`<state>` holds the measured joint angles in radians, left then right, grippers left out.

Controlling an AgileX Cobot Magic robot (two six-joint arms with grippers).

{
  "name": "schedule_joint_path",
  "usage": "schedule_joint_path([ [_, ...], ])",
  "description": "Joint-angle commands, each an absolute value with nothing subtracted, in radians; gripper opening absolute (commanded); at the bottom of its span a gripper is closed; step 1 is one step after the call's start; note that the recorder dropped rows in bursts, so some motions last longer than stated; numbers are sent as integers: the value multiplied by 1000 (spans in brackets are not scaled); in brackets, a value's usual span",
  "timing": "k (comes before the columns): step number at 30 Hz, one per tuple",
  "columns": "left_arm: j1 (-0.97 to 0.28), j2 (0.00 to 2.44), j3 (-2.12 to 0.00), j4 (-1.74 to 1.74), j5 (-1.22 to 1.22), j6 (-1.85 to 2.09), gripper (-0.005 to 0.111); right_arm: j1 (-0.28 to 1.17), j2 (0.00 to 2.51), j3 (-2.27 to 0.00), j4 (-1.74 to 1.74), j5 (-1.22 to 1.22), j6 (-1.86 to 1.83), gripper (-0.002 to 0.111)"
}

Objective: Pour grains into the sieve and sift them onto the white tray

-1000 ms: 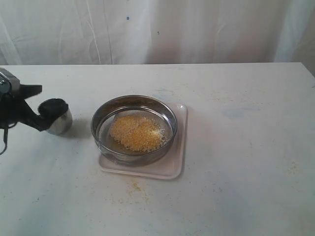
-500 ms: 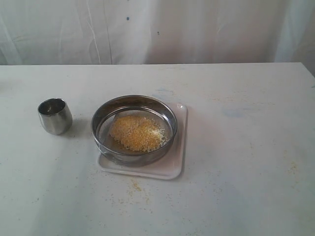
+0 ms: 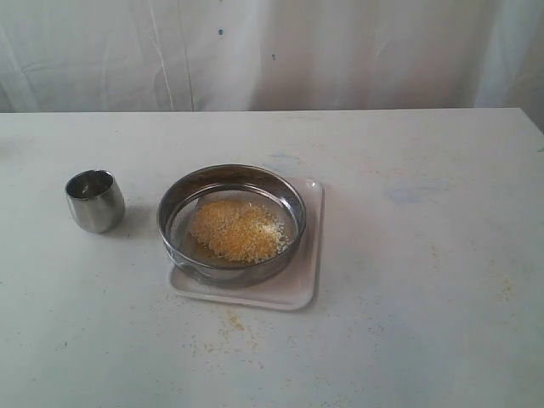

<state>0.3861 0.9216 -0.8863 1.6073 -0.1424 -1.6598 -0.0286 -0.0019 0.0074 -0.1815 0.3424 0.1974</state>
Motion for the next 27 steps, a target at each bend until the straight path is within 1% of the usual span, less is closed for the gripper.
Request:
schedule_joint_path([
  [1,341,853,-868,1644,227,-1416,0,-33,0,0,-189,335,198,0],
  [2,308,849,-853,1570,328,-1421,0,-33,0,0,-189,335,198,0],
  [4,262,829,-817,1405,371,-1421,0,-33,0,0,-189,335,198,0],
  [6,242,780,-754,1323,254,-1397,0,-30,0,0,-189,336,198,0],
  [8,245,721,-667,1367,41,-1331,0,-30,0,0,-189,336,198,0],
  [11,242,659,-560,1427,-147,-1307,0,-30,0,0,-189,336,198,0],
  [13,242,620,-494,1409,-251,-1307,0,-30,0,0,-189,336,198,0],
  [16,242,564,-405,1361,-326,-1309,0,-30,0,0,-189,336,198,0],
  [18,242,525,-351,1307,-312,-1311,0,-30,0,0,-189,336,198,0],
  [22,242,416,-262,1154,-129,-1326,0,-30,0,0,-189,336,198,0],
  [24,242,361,-237,1142,-50,-1343,0,-30,0,0,-189,336,198,0],
  [26,237,304,-216,1146,-7,-1341,0,-30,0,0,-189,336,198,0],
  [27,224,284,-204,1095,9,-1309,0,-30,0,0,-189,336,198,0],
])
